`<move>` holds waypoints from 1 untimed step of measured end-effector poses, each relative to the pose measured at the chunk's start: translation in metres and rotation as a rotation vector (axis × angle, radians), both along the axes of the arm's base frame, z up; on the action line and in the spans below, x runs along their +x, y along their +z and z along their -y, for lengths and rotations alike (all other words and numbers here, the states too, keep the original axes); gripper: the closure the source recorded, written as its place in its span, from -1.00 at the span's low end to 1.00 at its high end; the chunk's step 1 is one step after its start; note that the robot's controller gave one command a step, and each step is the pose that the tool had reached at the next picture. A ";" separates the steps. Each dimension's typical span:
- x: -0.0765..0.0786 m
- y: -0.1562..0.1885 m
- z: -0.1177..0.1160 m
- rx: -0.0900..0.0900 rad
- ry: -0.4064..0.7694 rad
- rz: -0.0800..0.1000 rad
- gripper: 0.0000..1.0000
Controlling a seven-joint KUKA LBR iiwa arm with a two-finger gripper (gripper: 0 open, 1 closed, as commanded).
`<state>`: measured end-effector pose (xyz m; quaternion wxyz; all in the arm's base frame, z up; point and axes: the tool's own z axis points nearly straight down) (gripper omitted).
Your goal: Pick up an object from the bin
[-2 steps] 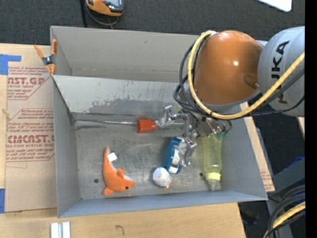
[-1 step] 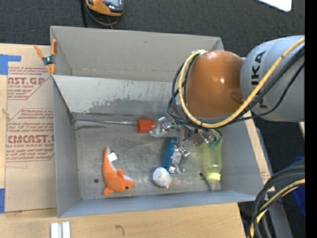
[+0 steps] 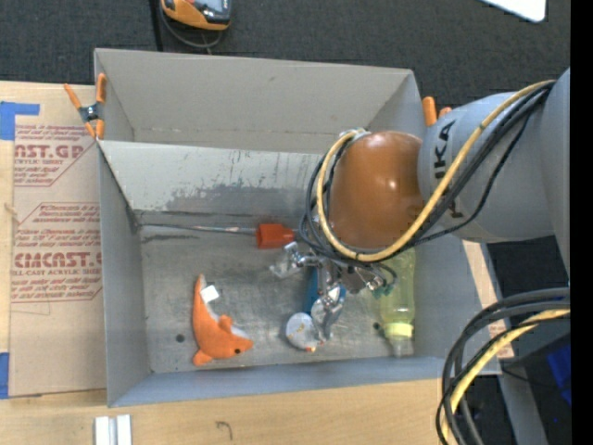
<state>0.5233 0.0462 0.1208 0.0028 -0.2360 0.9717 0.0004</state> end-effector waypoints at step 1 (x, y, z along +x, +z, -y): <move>-0.015 -0.022 0.046 0.000 0.268 -0.009 1.00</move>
Offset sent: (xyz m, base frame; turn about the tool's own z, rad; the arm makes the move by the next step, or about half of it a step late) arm 0.0000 0.0000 0.0000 0.0000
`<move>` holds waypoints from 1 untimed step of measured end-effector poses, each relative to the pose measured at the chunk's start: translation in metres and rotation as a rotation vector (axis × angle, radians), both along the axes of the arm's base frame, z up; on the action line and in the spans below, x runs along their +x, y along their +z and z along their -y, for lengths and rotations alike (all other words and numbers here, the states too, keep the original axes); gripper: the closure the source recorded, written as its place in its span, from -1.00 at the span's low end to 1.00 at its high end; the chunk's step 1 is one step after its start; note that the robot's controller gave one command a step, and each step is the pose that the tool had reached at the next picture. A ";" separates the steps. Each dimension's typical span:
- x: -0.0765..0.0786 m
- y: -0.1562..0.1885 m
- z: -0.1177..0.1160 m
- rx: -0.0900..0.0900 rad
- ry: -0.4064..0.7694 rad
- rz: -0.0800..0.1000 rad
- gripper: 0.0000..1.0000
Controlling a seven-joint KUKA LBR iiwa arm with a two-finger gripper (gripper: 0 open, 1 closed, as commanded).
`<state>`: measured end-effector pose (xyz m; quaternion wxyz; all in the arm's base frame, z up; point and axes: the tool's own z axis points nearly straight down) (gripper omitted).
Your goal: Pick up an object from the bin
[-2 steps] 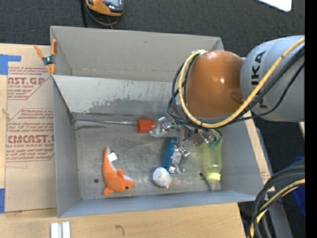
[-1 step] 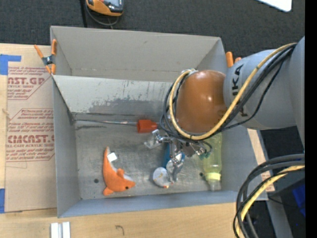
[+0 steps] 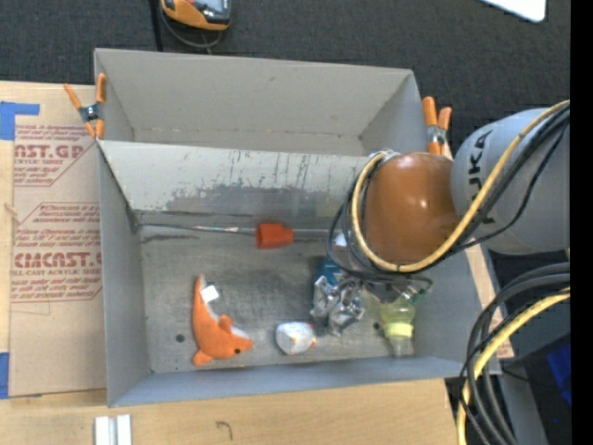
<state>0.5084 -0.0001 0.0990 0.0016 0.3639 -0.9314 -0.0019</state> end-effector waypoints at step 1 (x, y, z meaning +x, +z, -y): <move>0.000 0.000 0.000 0.000 0.000 0.000 1.00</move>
Offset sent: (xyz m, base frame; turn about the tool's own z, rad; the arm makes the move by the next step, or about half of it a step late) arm -0.0003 -0.0112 0.1079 0.0830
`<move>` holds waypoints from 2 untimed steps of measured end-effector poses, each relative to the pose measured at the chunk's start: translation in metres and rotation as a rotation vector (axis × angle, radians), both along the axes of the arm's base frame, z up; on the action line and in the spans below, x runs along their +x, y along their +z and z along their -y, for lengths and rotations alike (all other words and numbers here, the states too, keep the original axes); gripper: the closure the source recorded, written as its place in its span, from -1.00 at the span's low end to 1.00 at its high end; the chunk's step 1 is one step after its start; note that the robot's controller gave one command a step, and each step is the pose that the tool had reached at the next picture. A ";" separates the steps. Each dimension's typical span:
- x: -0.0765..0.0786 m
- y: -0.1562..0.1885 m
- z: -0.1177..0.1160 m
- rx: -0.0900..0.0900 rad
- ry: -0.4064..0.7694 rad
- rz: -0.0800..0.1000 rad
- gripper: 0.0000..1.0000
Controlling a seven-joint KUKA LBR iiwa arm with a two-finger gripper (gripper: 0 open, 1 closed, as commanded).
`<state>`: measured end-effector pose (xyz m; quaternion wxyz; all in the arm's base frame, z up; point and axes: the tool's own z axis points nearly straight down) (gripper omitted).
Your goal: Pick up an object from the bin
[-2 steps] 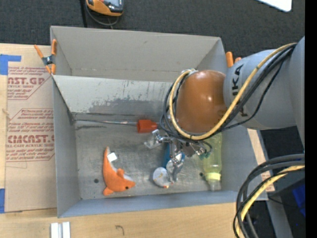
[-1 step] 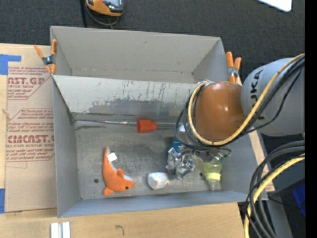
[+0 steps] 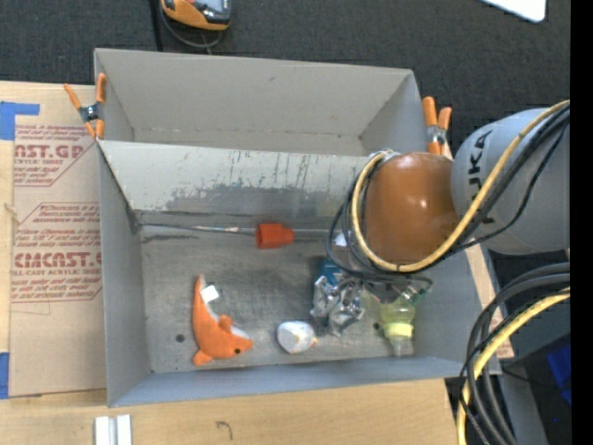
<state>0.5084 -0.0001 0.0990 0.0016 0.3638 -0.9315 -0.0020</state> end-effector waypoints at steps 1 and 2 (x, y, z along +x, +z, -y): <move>-0.002 0.040 0.004 0.000 -0.032 -0.005 1.00; 0.004 0.074 0.008 -0.001 -0.037 0.012 1.00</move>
Offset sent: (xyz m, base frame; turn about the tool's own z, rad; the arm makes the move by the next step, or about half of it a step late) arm 0.0075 -0.0194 0.0187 -0.0037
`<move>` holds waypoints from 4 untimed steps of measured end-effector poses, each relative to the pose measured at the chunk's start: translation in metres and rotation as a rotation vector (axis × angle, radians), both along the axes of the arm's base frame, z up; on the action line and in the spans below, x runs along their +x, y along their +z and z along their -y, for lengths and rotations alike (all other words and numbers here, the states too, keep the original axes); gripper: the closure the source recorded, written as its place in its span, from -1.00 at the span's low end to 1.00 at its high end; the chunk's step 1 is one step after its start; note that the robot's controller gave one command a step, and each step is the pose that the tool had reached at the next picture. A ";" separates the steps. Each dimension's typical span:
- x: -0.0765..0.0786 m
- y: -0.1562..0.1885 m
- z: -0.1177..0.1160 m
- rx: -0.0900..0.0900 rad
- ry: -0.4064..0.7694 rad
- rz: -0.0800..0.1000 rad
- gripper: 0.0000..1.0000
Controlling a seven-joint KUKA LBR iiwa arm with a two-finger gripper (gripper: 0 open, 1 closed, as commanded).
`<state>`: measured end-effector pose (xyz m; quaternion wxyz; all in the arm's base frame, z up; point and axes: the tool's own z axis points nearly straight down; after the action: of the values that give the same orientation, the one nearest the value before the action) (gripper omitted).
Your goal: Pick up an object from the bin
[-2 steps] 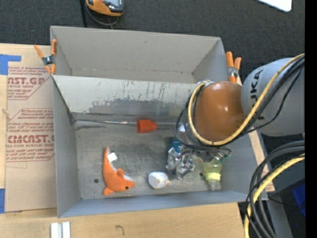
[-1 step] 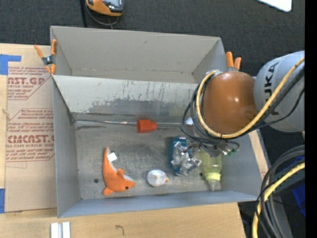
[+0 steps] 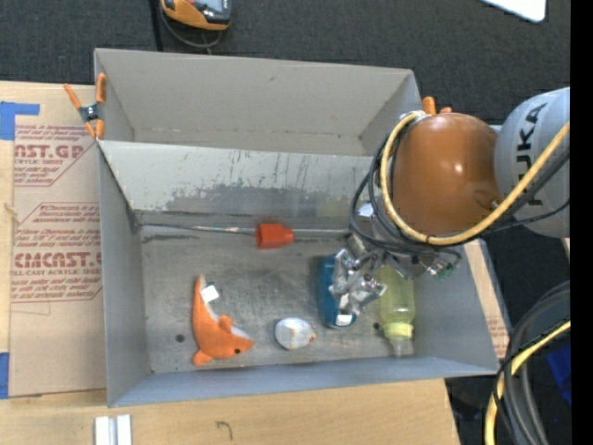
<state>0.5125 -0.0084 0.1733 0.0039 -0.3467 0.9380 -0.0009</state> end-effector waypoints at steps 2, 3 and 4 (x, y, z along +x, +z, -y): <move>-0.007 -0.024 0.004 0.000 0.039 -0.006 -1.00; -0.009 -0.028 0.005 0.001 0.037 -0.009 -1.00; 0.000 -0.045 0.012 -0.001 0.169 0.000 -1.00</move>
Offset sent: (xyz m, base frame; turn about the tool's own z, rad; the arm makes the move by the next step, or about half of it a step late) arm -0.0088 -0.0061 -0.0268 -0.0377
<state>0.5120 -0.0200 0.1283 0.0035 -0.4247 0.9053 -0.0010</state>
